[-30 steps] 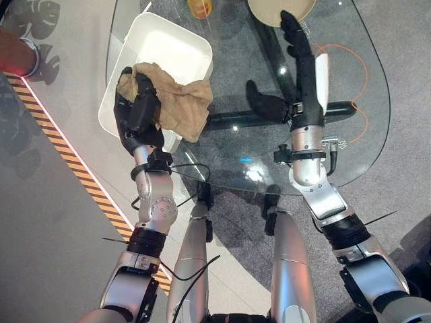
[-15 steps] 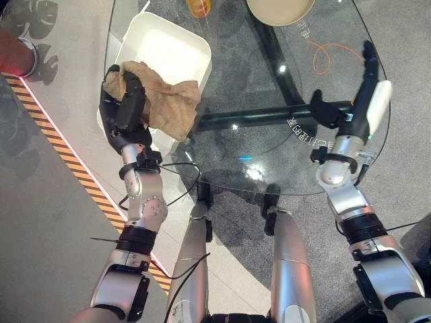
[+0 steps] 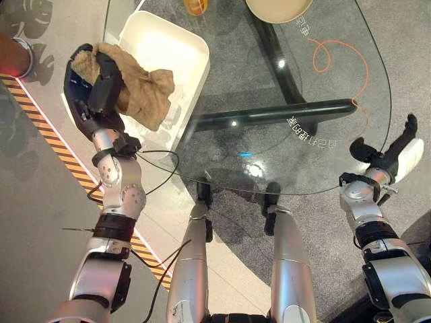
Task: Wipe the table with a cloth and put it in the basket.
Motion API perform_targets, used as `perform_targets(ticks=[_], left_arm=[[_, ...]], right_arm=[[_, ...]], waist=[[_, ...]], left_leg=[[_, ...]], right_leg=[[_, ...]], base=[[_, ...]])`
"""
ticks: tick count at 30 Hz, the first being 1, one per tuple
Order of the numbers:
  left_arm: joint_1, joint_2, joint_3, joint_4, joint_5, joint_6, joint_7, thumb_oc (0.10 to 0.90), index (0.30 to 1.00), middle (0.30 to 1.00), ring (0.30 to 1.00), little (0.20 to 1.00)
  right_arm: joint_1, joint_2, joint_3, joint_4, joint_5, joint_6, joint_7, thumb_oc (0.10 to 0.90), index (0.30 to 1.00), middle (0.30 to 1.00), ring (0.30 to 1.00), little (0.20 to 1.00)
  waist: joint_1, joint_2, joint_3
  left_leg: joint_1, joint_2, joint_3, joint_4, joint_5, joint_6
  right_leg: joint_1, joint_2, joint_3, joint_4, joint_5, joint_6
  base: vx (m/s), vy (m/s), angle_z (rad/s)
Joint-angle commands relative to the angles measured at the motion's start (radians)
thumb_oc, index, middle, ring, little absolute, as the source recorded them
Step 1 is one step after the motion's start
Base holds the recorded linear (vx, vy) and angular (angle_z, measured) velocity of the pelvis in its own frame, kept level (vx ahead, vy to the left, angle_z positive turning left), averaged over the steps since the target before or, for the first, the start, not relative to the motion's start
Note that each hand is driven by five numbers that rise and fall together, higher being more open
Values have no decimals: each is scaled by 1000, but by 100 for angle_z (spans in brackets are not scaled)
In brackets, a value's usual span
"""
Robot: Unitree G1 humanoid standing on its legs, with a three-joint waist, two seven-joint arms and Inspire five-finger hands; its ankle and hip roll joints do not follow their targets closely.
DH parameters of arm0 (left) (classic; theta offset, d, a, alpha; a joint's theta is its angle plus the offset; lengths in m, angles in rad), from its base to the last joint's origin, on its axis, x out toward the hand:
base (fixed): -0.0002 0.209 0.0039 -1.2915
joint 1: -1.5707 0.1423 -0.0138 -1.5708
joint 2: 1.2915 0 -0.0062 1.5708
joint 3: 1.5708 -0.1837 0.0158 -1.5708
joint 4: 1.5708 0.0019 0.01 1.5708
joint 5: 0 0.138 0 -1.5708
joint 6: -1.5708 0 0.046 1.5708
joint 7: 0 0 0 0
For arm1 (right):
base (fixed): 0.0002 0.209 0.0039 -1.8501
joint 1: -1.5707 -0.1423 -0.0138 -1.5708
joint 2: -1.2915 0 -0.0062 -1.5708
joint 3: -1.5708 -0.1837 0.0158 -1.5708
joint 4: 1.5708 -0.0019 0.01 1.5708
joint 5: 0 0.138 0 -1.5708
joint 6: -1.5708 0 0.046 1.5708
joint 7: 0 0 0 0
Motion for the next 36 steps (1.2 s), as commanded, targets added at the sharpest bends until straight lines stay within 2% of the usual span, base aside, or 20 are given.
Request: perform_targets(ticks=[1,6,17,25,36], left_arm=[[-148,106,61,-31,138,-98,45,100,300,300,300,200],[-210,159,13,37,191,-58,93,100,300,300,300,200],[-323,250,-108,257,280,28,175,100,300,300,300,200],[-364,277,-173,355,362,101,205,100,300,300,300,200],[-388,296,-224,463,475,193,230,100,300,300,300,200]], right_arm=[[3,-94,-37,29,28,-66,-47,800,900,900,900,900],[16,-94,-40,145,60,-79,-4,800,900,900,900,900],[54,-83,-12,294,58,-43,107,800,900,900,900,900],[91,-63,16,307,53,-14,140,800,900,900,900,900],[112,-43,41,292,37,6,133,800,900,900,900,900]], waist=[[-12,-5,-27],[-20,-4,-27],[-47,7,-27],[-62,12,-27],[-86,22,-27]], left_leg=[[21,-51,71,107,-152,68],[18,-46,79,107,-151,70],[16,-37,95,107,-147,69],[14,-35,106,102,-141,67],[16,-36,117,95,-134,65]], right_leg=[[59,71,-15,-99,35,-6],[59,72,-12,-108,40,-7],[46,76,1,-107,38,-13],[36,76,6,-102,35,-15],[21,83,24,-98,34,-18]], base=[[-9,8,-5],[-4,-1,-2],[3,17,-3],[2,5,0],[8,17,0]])
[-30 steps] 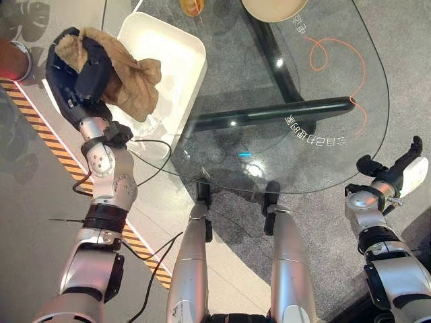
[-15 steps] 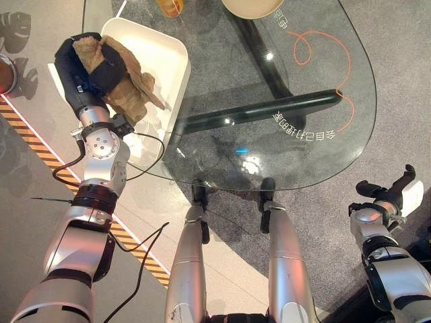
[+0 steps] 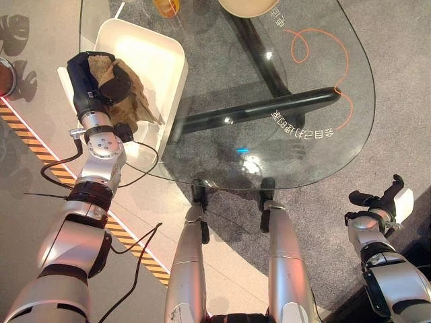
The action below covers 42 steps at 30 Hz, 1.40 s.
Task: Wipe the table with a cloth and put it in the basket.
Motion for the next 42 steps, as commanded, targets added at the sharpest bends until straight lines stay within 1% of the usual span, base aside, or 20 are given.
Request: perform_targets(ticks=[1,4,6,8,10,13,17,19,25,27,30,35,39,42], left_arm=[[-142,115,59,20,72,-41,77,100,300,300,300,200],[-157,119,39,47,107,-5,73,100,300,300,300,200],[-162,118,32,59,118,4,71,100,300,300,300,200],[-170,118,15,74,159,32,60,100,300,300,300,200],[-181,119,-3,98,173,47,47,100,300,300,300,200],[-190,119,-20,116,175,71,27,100,300,300,300,200],[-198,111,-34,135,178,87,12,100,300,300,300,200],[-206,113,-45,146,187,110,-8,100,300,300,300,200],[-218,112,-68,166,212,147,-31,100,300,300,300,200],[-223,111,-80,179,222,172,-43,100,300,300,300,200],[-226,113,-86,190,224,192,-56,100,300,300,300,200],[-238,112,-97,215,226,209,-67,100,300,300,300,200],[-251,110,-111,232,223,246,-79,100,300,300,300,200],[-254,108,-115,246,225,259,-91,100,300,300,300,200]], right_arm=[[57,-64,15,-6,-2,1,-37,800,900,900,900,900],[58,-64,17,-11,-4,2,-36,800,900,900,900,900],[58,-61,19,-13,-5,3,-39,800,900,900,900,900],[58,-60,19,-13,-9,2,-38,800,900,900,900,900],[54,-56,24,-15,-13,8,-36,800,900,900,900,900],[52,-52,30,-16,-15,10,-39,800,900,900,900,900],[47,-45,34,-14,-16,12,-44,800,900,900,900,900],[47,-44,34,-14,-20,8,-43,800,900,900,900,900],[41,-43,38,-13,-19,10,-44,800,900,900,900,900],[43,-40,39,-15,-18,9,-46,800,900,900,900,900],[37,-45,40,-17,-19,13,-42,800,900,900,900,900],[31,-49,43,-14,-17,13,-38,800,900,900,900,900],[30,-48,43,-11,-16,9,-40,800,900,900,900,900],[27,-48,41,-11,-17,8,-36,800,900,900,900,900]], waist=[[-17,22,-27],[-24,21,-27],[-26,21,-27],[-30,22,-27],[-33,21,-27],[-36,19,-27],[-38,16,-27],[-39,14,-27],[-40,10,-27],[-42,7,-27],[-42,6,-27],[-45,2,-27],[-46,-1,-27],[-47,-4,-27]], left_leg=[[13,-48,85,120,-136,66],[6,-49,85,123,-134,66],[5,-49,86,123,-134,66],[2,-48,87,124,-133,67],[-1,-48,88,122,-130,66],[-5,-46,88,123,-128,65],[-9,-46,89,123,-126,66],[-13,-44,89,124,-125,66],[-16,-42,87,123,-121,66],[-22,-41,87,125,-121,66],[-26,-40,86,125,-120,66],[-36,-38,86,129,-119,66],[-43,-37,85,132,-119,67],[-48,-37,83,135,-119,69]], right_leg=[[42,70,-2,-84,22,-18],[33,72,2,-82,24,-19],[31,74,4,-81,24,-20],[27,75,7,-80,24,-19],[23,78,9,-81,27,-19],[19,81,11,-81,29,-19],[16,84,12,-83,31,-20],[13,86,12,-82,33,-19],[11,88,11,-86,38,-17],[6,89,12,-85,40,-17],[2,90,12,-86,42,-16],[-5,92,14,-88,44,-16],[-10,93,16,-90,48,-15],[-14,95,16,-90,50,-14]], base=[[0,0,0],[5,9,-5],[3,6,-3],[0,0,0],[0,0,0],[0,0,0],[0,0,0],[0,0,0],[0,0,0],[0,0,0],[0,0,0],[0,0,0],[0,0,0],[0,0,0]])
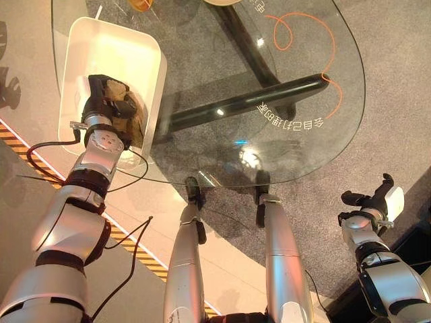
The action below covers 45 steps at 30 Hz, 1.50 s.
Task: Wipe the table with a cloth and put it in the basket.
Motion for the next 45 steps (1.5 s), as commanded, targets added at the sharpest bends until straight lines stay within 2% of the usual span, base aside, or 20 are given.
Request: perform_targets(ticks=[1,6,8,9,10,11,12,14,19,34,45], left_arm=[[-103,97,38,52,54,-8,25,100,300,300,300,200],[-115,100,25,56,51,11,-12,100,300,300,300,200],[-117,99,21,53,48,22,-18,138,333,333,333,238],[-116,99,18,50,50,23,-21,185,373,373,373,285],[-116,99,17,48,47,27,-25,273,448,448,448,373],[-117,99,16,47,46,33,-29,440,592,592,592,540],[-118,98,16,47,45,35,-28,504,646,646,646,604],[-125,95,13,56,42,40,-38,800,900,900,900,900],[-119,91,11,57,38,51,-48,800,900,900,900,900],[-122,101,24,44,7,17,-11,800,900,900,900,900],[-76,131,51,-39,-6,-40,5,800,900,900,900,900]], right_arm=[[27,-63,3,4,-8,-7,-35,800,900,900,900,900],[21,-66,5,4,-11,-3,-32,800,900,900,900,900],[20,-65,6,4,-10,-3,-34,800,900,900,900,900],[22,-65,5,3,-9,-4,-34,800,900,900,900,900],[24,-65,5,3,-10,-6,-34,800,900,900,900,900],[24,-65,3,3,-12,-7,-33,800,900,900,900,900],[23,-65,3,3,-12,-8,-33,800,900,900,900,900],[19,-64,4,5,-9,-6,-33,800,900,900,900,900],[23,-62,1,3,-10,-6,-35,800,900,900,900,900],[34,-58,7,6,-5,-22,-30,800,900,900,900,900],[77,-44,-7,3,-8,-40,-32,800,900,900,900,900]], waist=[[-13,-5,-27],[-13,-5,-27],[-13,-5,-27],[-13,-6,-27],[-13,-6,-27],[-12,-6,-27],[-12,-7,-27],[-13,-9,-27],[-13,-10,-27],[-12,-10,-27],[-1,-6,-27]], left_leg=[[-23,-51,71,162,-140,81],[-29,-51,68,164,-139,81],[-31,-51,68,165,-139,81],[-32,-51,66,165,-139,81],[-34,-51,66,167,-139,81],[-37,-51,65,168,-139,82],[-38,-51,65,168,-139,82],[-40,-50,63,171,-140,81],[-40,-51,62,171,-141,82],[-25,-55,52,168,-142,82],[116,-60,41,52,-98,68]], right_leg=[[47,79,2,-122,62,-4],[41,80,3,-121,65,-4],[40,80,3,-122,66,-4],[39,81,4,-122,67,-4],[38,82,4,-122,66,-4],[35,82,4,-121,67,-3],[35,82,4,-121,67,-3],[34,82,3,-123,68,-4],[34,82,4,-125,71,-3],[52,87,9,-128,68,-6],[190,88,13,-205,83,6]], base=[[0,0,0],[0,0,0],[0,0,0],[0,0,0],[0,0,0],[0,0,0],[0,0,0],[0,0,0],[0,0,0],[0,0,0],[-5,-14,2]])
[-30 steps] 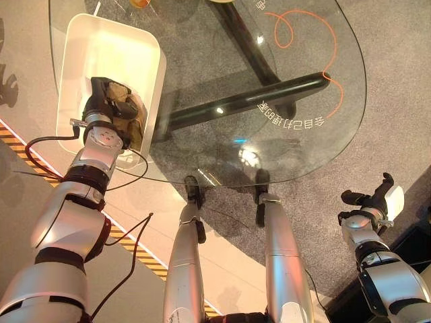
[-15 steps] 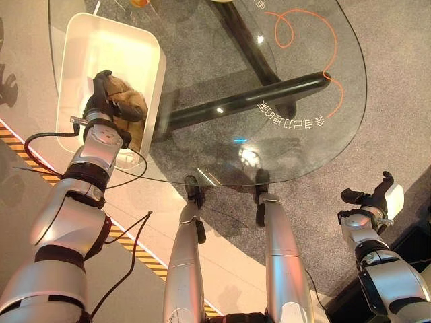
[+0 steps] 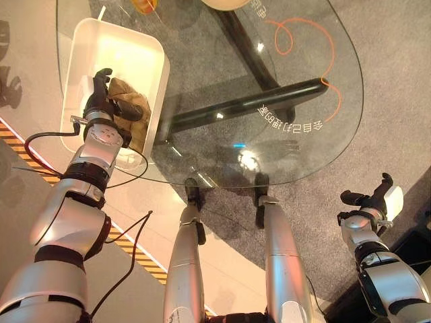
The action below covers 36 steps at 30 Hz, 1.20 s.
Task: Wipe the table with a cloth and put it in the basket.
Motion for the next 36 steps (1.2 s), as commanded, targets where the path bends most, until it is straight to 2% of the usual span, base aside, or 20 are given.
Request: perform_targets(ticks=[1,6,10,15,20,23,29,30,32,34,35,36], left_arm=[[-50,128,83,-33,3,-74,76,800,900,900,900,900],[-36,159,97,-75,2,-111,92,800,900,900,900,900],[5,188,133,-119,-6,-155,104,800,900,900,900,900],[102,214,195,-176,-42,-214,97,800,900,900,900,900],[299,209,328,-252,-88,-253,94,800,900,900,900,900],[419,188,401,-282,-83,-265,64,800,900,900,900,900],[605,122,510,-302,-113,-274,-29,800,900,900,900,900],[674,86,539,-301,-145,-271,-59,800,900,900,900,900],[725,56,562,-297,-159,-263,-85,800,900,900,900,900],[835,-23,601,-259,-176,-279,-112,800,900,900,900,900],[853,-36,608,-252,-179,-264,-114,800,900,900,900,900],[924,-93,630,-184,-175,-267,-150,800,900,900,900,900]], right_arm=[[67,-49,-11,-2,-10,-27,-28,800,900,900,900,900],[92,-47,-23,0,-8,-37,2,800,900,900,900,900],[142,-32,-41,1,-8,-46,34,800,900,900,900,900],[232,-18,-66,7,-6,-51,77,800,900,900,900,900],[337,4,-98,9,-31,-48,118,800,900,900,900,900],[392,14,-122,8,-29,-42,155,800,900,900,900,900],[465,47,-122,-5,-112,-6,231,800,900,900,900,900],[482,60,-114,-10,-119,5,262,800,900,900,900,900],[492,67,-111,-11,-127,11,283,800,900,900,900,900],[514,88,-107,-5,-156,35,340,800,900,900,900,900],[517,91,-107,-3,-169,39,349,800,900,900,900,900],[529,109,-98,11,-180,66,393,800,900,900,900,900]], waist=[[1,4,-24],[10,7,-24],[19,7,-24],[39,7,-114],[59,10,-229],[73,9,-297],[90,4,-383],[99,0,-404],[104,-2,-416],[119,-11,-435],[120,-12,-437],[128,-17,-449]], left_leg=[[39,-62,62,69,-94,68],[115,-61,57,5,-69,59],[226,-66,51,-60,-59,52],[338,-73,47,-151,-50,44],[480,-74,41,-258,-39,36],[549,-73,35,-301,-41,36],[616,-69,34,-314,-64,39],[632,-68,33,-314,-72,40],[644,-67,32,-313,-77,43],[667,-63,34,-312,-87,48],[671,-62,35,-312,-89,49],[688,-59,34,-314,-93,50]], right_leg=[[100,85,35,-183,92,2],[175,76,32,-240,115,13],[287,65,29,-297,125,24],[408,44,20,-391,141,39],[579,29,-3,-522,162,48],[662,28,-14,-572,165,53],[750,23,-33,-629,173,59],[766,20,-36,-637,173,62],[780,19,-39,-643,173,62],[804,15,-49,-649,172,65],[808,15,-51,-650,171,66],[829,17,-55,-652,166,64]], base=[[0,0,0],[-12,-23,-1],[-12,-40,1],[63,-21,3],[113,-14,0],[144,-14,9],[90,16,12],[67,38,-3],[41,18,-5],[0,0,0],[58,-8,-1],[69,-8,-2]])
